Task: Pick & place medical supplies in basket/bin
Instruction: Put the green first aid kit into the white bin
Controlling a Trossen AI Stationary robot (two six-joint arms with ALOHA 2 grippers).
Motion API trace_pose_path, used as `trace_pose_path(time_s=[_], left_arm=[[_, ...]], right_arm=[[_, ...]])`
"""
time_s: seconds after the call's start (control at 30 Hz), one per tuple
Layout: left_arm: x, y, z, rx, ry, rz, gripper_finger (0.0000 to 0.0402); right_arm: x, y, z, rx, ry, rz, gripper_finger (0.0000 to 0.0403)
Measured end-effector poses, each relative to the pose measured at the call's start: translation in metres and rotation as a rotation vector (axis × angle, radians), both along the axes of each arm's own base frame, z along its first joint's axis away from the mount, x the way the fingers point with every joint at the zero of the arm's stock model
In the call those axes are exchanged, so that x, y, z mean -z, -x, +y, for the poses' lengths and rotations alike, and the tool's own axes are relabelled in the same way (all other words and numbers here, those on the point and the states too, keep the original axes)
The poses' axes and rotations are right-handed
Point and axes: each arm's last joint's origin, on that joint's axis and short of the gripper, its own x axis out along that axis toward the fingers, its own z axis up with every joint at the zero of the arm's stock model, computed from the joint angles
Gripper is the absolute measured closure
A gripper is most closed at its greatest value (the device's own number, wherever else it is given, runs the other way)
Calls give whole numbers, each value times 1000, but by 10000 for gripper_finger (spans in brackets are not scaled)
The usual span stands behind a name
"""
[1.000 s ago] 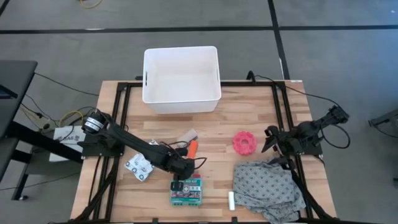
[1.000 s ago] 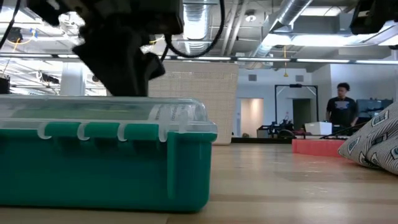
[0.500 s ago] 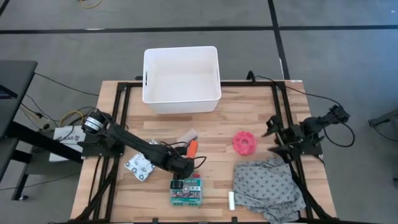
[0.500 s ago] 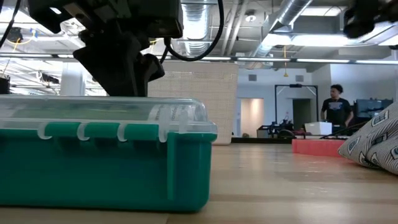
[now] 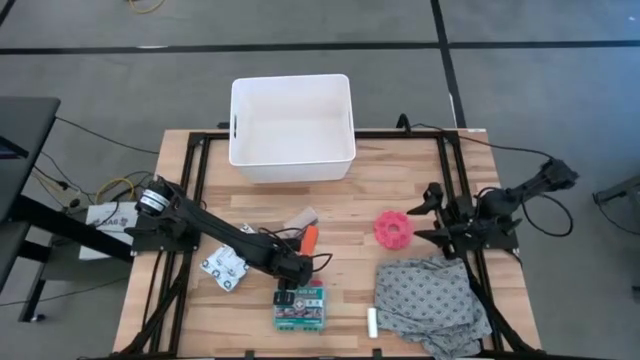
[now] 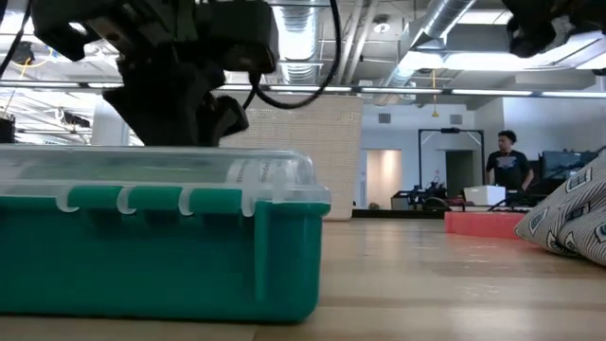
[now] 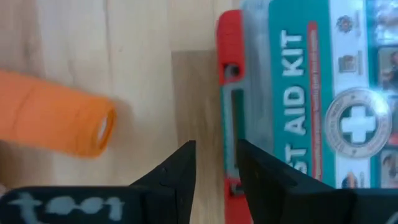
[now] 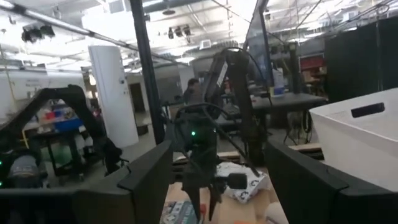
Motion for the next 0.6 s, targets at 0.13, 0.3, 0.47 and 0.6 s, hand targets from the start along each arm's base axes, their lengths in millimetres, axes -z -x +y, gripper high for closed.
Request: trace_pose_path(time_s=[0.13, 0.3, 0.47, 0.6], left_arm=[[9, -2, -1, 14, 5, 23, 297], [11, -3, -1, 14, 7, 31, 297], [11, -3, -4, 94, -19, 11, 336], [11, -3, -4, 106, -59, -9, 392]], right_arm=[[-8, -16, 8, 8, 74, 49, 153], [-16, -32, 17, 8, 114, 108, 153], [-22, -43, 22, 13, 172, 124, 153], [-23, -48, 24, 13, 180, 137, 153]])
